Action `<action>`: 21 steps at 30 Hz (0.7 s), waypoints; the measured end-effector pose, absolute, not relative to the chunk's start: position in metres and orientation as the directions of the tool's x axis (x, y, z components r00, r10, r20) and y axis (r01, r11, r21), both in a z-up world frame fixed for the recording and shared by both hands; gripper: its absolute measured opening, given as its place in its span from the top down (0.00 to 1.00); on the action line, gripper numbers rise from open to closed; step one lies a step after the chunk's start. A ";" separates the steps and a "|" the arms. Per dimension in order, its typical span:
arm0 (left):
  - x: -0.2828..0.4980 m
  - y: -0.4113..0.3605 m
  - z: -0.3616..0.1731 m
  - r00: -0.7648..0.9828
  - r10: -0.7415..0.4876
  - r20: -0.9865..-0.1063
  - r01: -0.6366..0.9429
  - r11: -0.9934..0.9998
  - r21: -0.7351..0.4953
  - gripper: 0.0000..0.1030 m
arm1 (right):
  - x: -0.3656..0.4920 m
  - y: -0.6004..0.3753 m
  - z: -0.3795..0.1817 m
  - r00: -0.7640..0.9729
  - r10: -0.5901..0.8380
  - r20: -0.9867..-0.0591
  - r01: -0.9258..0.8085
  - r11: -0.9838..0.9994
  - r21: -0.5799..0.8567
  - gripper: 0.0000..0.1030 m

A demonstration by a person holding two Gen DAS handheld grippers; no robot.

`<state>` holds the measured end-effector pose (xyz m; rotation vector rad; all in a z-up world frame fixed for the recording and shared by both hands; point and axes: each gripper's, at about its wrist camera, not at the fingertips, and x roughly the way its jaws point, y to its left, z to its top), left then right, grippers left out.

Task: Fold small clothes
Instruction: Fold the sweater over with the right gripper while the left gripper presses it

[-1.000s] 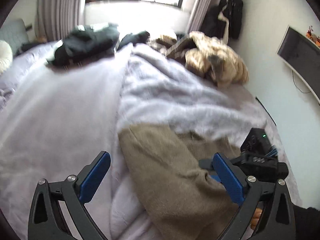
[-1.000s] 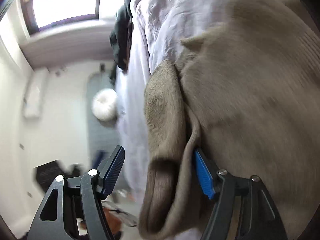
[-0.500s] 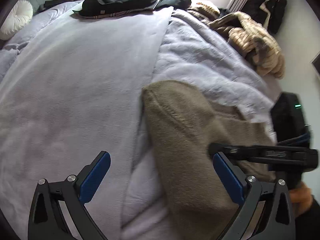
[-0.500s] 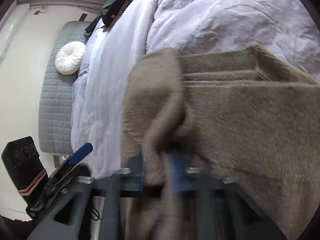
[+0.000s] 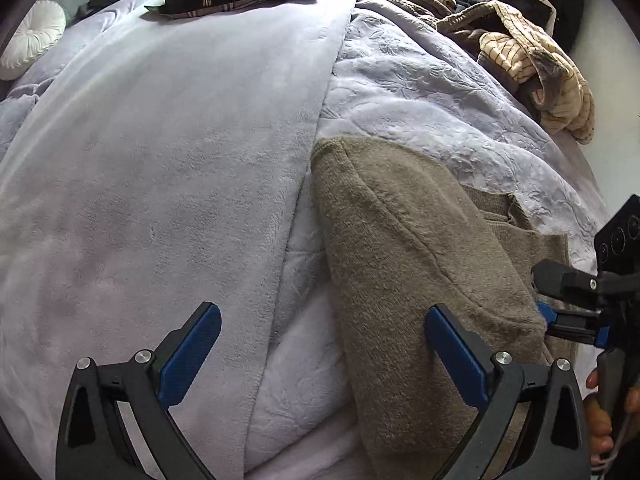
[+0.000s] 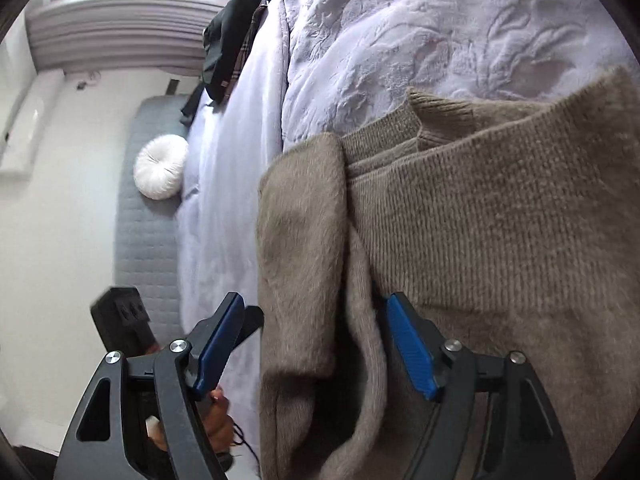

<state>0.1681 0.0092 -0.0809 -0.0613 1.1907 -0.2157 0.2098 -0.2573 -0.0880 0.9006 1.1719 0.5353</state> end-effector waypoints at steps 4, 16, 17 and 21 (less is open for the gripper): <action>0.173 0.023 -0.090 0.348 -0.187 -0.919 0.105 0.981 -0.160 0.00 | 0.229 -0.234 -0.101 0.226 0.786 -0.575 0.065 0.577 0.814 0.26; 0.160 -0.031 -0.038 0.353 -0.286 -0.891 0.277 0.941 -0.192 0.00 | 0.179 -0.243 -0.030 0.413 0.840 -0.353 -0.070 0.416 0.907 0.84; 0.157 -0.043 -0.031 0.356 -0.294 -0.887 0.307 0.933 -0.186 0.00 | 0.172 -0.249 -0.025 0.426 0.835 -0.348 -0.078 0.417 0.906 0.84; 0.142 -0.104 -0.017 0.335 -0.348 -0.876 0.440 0.879 -0.181 0.00 | 0.128 -0.294 -0.010 0.538 0.783 -0.312 -0.086 0.420 0.904 0.84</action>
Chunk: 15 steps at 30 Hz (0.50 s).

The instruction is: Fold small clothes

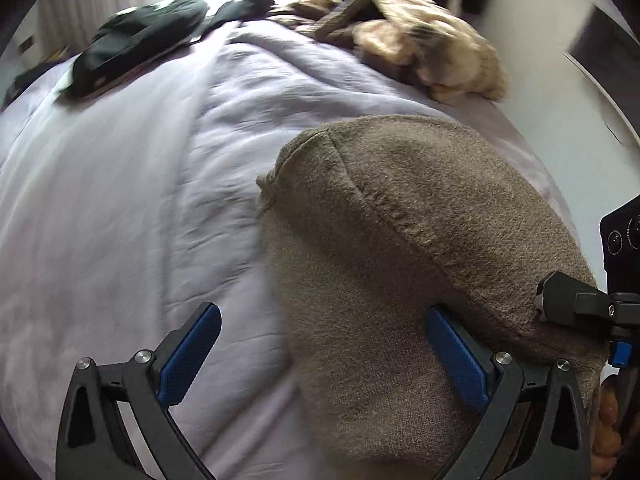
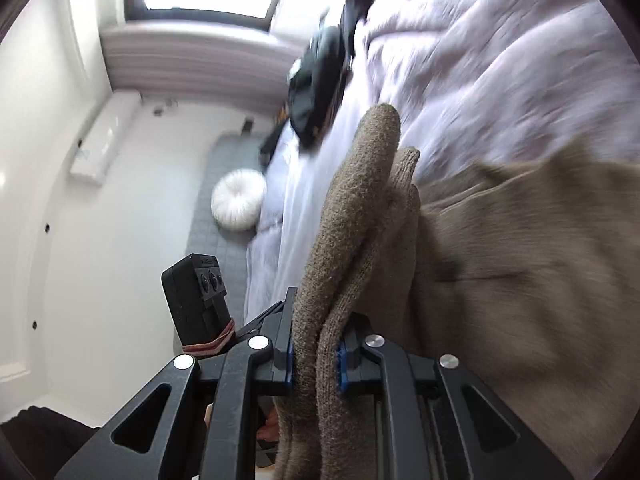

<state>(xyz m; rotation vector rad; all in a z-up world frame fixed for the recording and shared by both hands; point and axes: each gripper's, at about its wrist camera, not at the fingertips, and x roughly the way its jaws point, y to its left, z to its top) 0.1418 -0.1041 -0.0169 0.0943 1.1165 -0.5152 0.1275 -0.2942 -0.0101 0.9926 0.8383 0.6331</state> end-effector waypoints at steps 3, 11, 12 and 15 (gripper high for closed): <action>0.131 -0.155 -0.031 0.268 -0.350 -0.897 0.516 0.839 -0.173 0.00 | 0.091 -0.334 -0.023 0.636 0.712 -0.298 -0.032 0.410 0.911 0.84; 0.089 -0.220 -0.095 0.289 -0.185 -0.939 0.656 0.753 0.054 0.00 | 0.027 -0.395 -0.156 0.670 0.568 -0.479 0.383 0.289 0.878 0.84; 0.087 -0.219 -0.092 0.288 -0.186 -0.939 0.665 0.745 0.057 0.00 | 0.023 -0.395 -0.156 0.686 0.561 -0.463 0.374 0.275 0.886 0.84; 0.090 -0.205 -0.084 0.261 -0.189 -0.947 0.648 0.761 0.027 0.00 | 0.026 -0.392 -0.154 0.692 0.563 -0.452 0.358 0.277 0.892 0.80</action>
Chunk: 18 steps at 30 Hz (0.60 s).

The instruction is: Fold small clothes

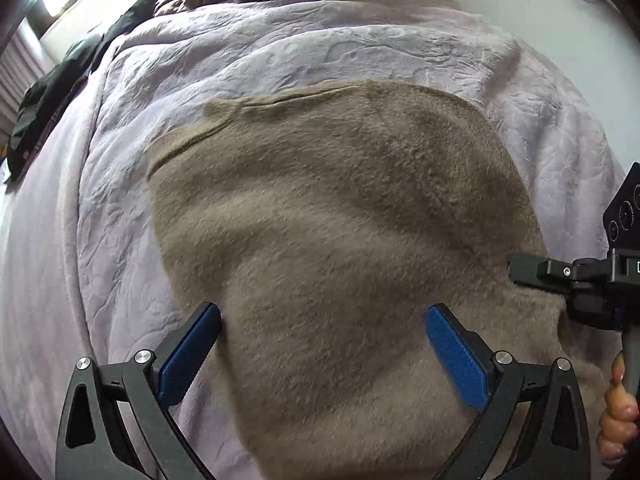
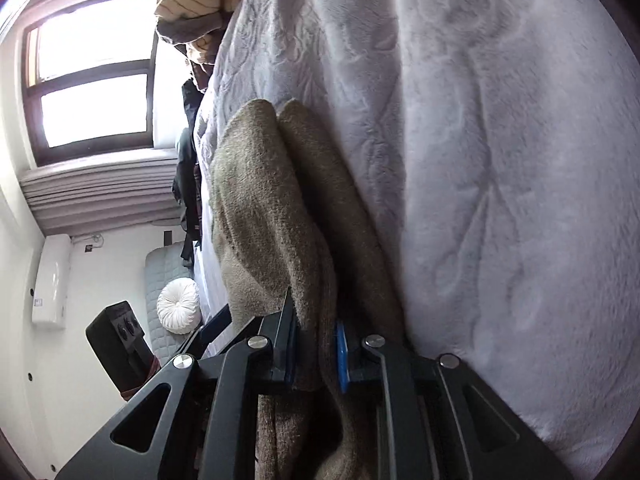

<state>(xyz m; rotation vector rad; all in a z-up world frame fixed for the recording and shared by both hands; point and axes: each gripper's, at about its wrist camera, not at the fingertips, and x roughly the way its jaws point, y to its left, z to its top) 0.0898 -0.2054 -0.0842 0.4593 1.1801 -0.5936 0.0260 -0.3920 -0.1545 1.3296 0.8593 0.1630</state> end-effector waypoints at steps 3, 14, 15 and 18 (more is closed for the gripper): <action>0.092 -0.176 -0.072 0.259 -0.209 -0.943 0.608 0.794 -0.009 0.00 | 0.030 -0.396 -0.149 0.677 0.612 -0.407 0.336 0.236 0.912 0.51; 0.079 -0.071 -0.092 0.131 -0.164 -0.978 0.472 0.877 -0.084 0.00 | -0.074 -0.338 -0.090 0.726 0.557 -0.403 0.289 0.284 0.914 0.25; 0.077 -0.069 -0.095 0.128 -0.160 -0.979 0.463 0.883 -0.084 0.00 | -0.076 -0.330 -0.095 0.710 0.579 -0.401 0.291 0.277 0.916 0.25; 0.072 -0.066 -0.094 0.126 -0.170 -0.977 0.438 0.894 -0.099 0.00 | -0.050 -0.297 -0.117 0.682 0.616 -0.394 0.292 0.263 0.919 0.28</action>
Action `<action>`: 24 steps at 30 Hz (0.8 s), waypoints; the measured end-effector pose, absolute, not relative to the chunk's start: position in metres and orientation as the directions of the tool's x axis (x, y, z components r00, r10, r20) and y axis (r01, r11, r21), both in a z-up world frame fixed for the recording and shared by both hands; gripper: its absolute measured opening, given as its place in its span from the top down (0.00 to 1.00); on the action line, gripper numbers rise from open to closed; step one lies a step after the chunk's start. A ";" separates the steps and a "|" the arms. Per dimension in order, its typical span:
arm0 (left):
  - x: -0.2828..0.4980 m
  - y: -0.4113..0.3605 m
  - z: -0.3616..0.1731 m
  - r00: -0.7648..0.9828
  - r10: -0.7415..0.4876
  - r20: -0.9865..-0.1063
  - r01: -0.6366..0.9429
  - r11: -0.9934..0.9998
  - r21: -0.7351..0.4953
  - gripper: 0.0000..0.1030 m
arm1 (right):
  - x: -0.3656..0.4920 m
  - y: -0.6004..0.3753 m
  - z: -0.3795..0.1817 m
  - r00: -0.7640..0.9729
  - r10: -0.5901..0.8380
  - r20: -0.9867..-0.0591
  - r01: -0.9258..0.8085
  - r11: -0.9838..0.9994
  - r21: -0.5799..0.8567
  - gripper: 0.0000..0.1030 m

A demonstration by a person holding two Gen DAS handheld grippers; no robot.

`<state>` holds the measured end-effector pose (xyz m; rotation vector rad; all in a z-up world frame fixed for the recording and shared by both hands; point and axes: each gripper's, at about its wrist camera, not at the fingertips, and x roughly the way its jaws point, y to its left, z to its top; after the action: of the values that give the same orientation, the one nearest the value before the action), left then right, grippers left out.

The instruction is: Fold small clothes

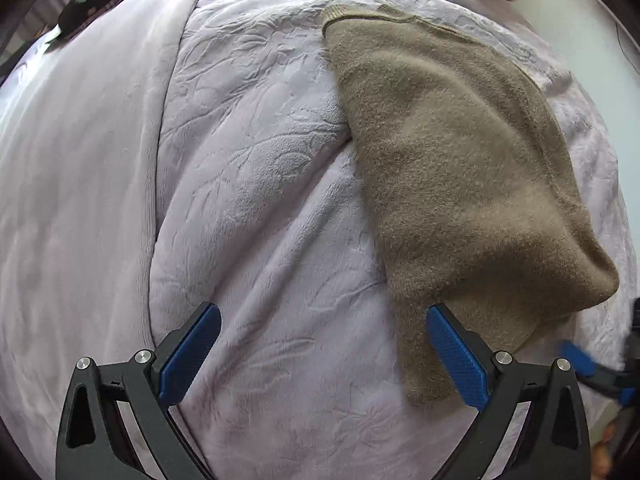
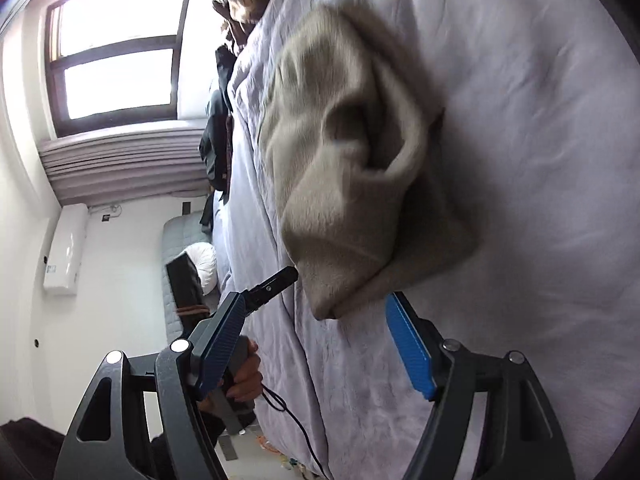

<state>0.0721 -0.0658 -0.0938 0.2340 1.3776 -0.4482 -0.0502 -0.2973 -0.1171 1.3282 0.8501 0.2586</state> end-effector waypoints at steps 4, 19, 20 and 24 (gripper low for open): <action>0.068 -0.059 -0.080 0.153 -0.192 -0.969 0.439 0.892 -0.107 0.00 | -0.019 -0.274 -0.143 0.661 0.611 -0.434 0.337 0.276 0.900 0.42; 0.073 -0.010 -0.073 0.161 -0.179 -0.971 0.394 0.913 -0.103 0.00 | -0.028 -0.260 -0.138 0.639 0.555 -0.533 0.408 0.343 0.846 0.44; 0.073 -0.013 -0.074 0.157 -0.184 -0.970 0.395 0.912 -0.109 0.00 | -0.024 -0.262 -0.141 0.661 0.550 -0.510 0.400 0.317 0.860 0.44; 0.071 -0.026 -0.065 0.165 -0.212 -0.963 0.419 0.899 -0.126 0.00 | -0.011 -0.267 -0.141 0.714 0.526 -0.462 0.393 0.245 0.886 0.93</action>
<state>0.0715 -0.0259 -0.0650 0.1839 1.3326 -0.4528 -0.0105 -0.2668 -0.1407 1.3681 0.8376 0.1074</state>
